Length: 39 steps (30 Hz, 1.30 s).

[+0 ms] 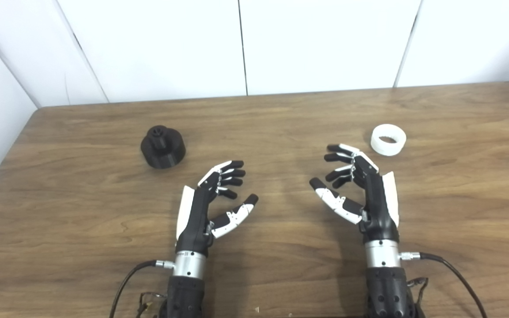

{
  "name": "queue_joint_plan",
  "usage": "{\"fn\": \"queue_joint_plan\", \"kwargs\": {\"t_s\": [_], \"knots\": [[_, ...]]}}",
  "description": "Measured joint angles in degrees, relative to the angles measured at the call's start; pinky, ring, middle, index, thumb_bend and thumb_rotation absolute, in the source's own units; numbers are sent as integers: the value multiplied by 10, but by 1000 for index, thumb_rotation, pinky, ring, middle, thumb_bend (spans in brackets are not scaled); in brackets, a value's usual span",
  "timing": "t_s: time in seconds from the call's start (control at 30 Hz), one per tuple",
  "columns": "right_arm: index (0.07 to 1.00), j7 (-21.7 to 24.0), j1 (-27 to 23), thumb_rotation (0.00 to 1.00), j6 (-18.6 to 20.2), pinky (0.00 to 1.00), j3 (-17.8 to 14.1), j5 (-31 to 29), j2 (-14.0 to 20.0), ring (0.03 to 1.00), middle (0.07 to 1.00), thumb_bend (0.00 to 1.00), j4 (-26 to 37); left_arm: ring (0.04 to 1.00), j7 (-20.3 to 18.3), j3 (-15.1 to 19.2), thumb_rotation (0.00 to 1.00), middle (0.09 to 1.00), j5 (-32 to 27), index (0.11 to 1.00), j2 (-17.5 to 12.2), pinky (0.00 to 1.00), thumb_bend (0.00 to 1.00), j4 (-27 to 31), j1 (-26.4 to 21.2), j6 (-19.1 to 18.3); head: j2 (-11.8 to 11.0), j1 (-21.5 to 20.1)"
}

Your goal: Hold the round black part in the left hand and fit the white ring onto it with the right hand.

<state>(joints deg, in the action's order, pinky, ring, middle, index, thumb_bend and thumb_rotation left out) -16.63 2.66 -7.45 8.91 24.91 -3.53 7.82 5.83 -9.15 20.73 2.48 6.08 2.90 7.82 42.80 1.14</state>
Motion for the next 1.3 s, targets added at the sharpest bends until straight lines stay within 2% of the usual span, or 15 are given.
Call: {"fn": "queue_joint_plan", "kwargs": {"t_s": [0.5,0.67,0.83,0.97,1.3], "knots": [[792,6,1,220,5,391,0,8,0,497,666,633,2,674,0,0,148,712,1,730,0,554,532,1,1,-1,1,1],[795,7,1,220,6,400,-2,5,0,493,669,635,2,667,0,-2,124,705,2,727,0,554,536,1,1,0,-8,61],[785,11,2,206,2,380,-11,-21,3,485,668,630,3,672,9,-12,156,708,18,731,9,555,542,-2,1,2,-25,130],[783,13,2,201,-5,374,-18,-34,5,490,669,631,3,680,20,-22,177,711,40,731,22,559,546,-8,0,2,-28,141],[771,13,2,208,-20,369,-24,-35,7,485,661,632,1,686,26,-23,155,714,44,729,23,563,549,-8,0,1,-30,138]]}}
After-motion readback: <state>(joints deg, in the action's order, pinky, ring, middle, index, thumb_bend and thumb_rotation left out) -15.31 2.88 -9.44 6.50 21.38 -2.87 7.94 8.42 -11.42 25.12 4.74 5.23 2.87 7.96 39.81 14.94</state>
